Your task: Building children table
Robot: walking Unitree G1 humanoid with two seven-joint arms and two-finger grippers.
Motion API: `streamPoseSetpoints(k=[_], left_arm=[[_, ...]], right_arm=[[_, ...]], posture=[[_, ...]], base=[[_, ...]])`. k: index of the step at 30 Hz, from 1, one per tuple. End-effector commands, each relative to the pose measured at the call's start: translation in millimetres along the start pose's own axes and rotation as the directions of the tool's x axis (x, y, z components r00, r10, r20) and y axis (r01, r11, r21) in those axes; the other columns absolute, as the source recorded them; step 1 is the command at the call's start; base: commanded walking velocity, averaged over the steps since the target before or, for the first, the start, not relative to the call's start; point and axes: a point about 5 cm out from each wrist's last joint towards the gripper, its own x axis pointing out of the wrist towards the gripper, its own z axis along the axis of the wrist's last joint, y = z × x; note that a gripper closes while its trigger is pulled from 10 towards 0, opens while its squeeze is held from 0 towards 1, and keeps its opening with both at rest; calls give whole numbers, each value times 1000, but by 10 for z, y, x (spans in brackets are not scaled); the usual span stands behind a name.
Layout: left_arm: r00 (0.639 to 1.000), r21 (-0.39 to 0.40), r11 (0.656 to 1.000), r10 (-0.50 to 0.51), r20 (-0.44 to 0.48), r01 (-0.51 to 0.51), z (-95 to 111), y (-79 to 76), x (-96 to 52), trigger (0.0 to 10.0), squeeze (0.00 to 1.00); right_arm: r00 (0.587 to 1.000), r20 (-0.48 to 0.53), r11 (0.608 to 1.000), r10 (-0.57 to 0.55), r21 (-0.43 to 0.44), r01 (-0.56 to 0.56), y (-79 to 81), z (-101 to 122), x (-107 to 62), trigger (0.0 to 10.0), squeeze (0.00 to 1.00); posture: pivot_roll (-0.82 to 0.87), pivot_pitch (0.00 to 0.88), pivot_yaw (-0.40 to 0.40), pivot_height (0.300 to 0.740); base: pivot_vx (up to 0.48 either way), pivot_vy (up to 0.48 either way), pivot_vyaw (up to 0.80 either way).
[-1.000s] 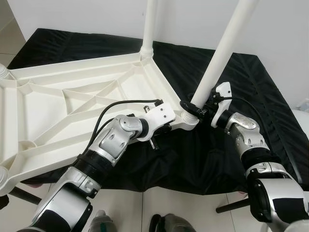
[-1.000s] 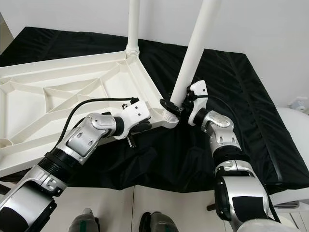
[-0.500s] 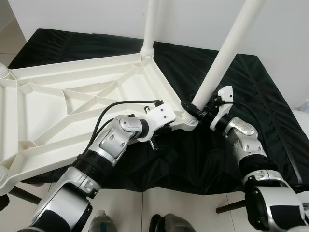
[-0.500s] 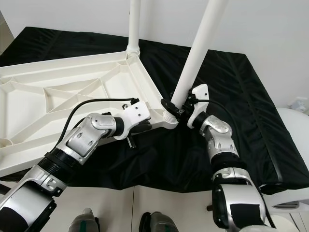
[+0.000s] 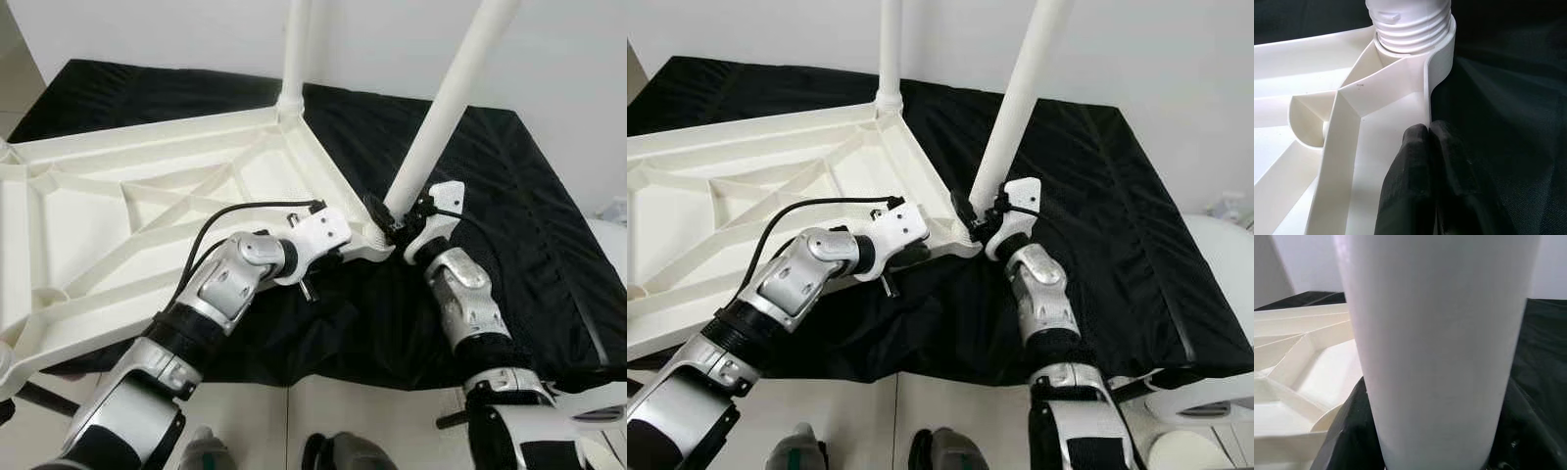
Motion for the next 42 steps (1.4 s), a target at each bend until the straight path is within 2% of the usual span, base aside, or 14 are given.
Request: streamPoseSetpoints(k=[1,2,6,9,11,13,15,24,25,33,34,37,38,42], left_arm=[[997,18,997,-69,28,69,77,-103,50,10000,0],[997,18,997,-69,28,69,77,-103,50,10000,0],[997,19,997,-73,28,72,72,-116,48,10000,0],[997,20,997,-75,28,74,71,-119,50,10000,0],[997,21,997,-78,28,77,73,-125,53,10000,0],[997,21,997,-78,28,77,73,-125,53,10000,0],[996,21,997,-79,29,79,75,-131,58,10000,0],[997,20,997,-78,30,77,71,-139,59,10000,0],[997,19,997,-77,30,76,66,-144,60,10000,0],[997,18,997,-73,29,72,55,-150,58,10000,0],[997,16,998,-69,30,68,49,-147,48,10000,0],[997,15,998,-68,30,67,46,-147,47,10000,0],[997,14,998,-67,30,67,43,-148,46,10000,0],[997,14,998,-67,29,67,41,-150,47,10000,0]], right_arm=[[997,51,998,-57,10,57,107,101,34,10000,0],[997,51,998,-57,10,57,107,101,34,10000,0],[988,85,991,-127,41,124,277,149,37,10000,0],[982,83,985,-172,38,169,294,153,36,10000,0],[963,72,965,-259,70,254,302,149,28,10000,0],[963,72,965,-259,70,254,302,149,28,10000,0],[940,34,939,-340,71,337,284,126,20,10000,0],[931,3,930,-366,50,365,313,104,3,10000,0],[935,-2,933,-355,65,354,321,94,-3,10000,1000],[962,24,961,-273,53,271,315,100,-48,10000,1000],[980,39,980,-196,48,194,313,128,-72,10000,1000],[984,48,985,-172,41,170,294,144,-83,10000,1000],[990,45,991,-134,27,132,271,151,-89,10000,0],[996,41,997,-80,22,79,207,161,-100,10000,0]], posture=[[55,23,-102,740],[55,23,-102,740],[53,21,-101,740],[53,21,-101,740],[56,21,-105,740],[56,21,-105,740],[57,20,-108,740],[62,9,-116,740],[65,4,-119,740],[75,0,-128,740],[76,0,-129,740],[76,0,-130,740],[74,0,-130,740],[74,0,-129,740]], base=[[0,0,0],[0,0,0],[0,0,0],[0,0,0],[0,0,0],[0,0,0],[0,0,0],[0,0,0],[0,0,0],[0,0,0],[0,0,0],[0,0,0],[0,0,0],[0,0,0]])
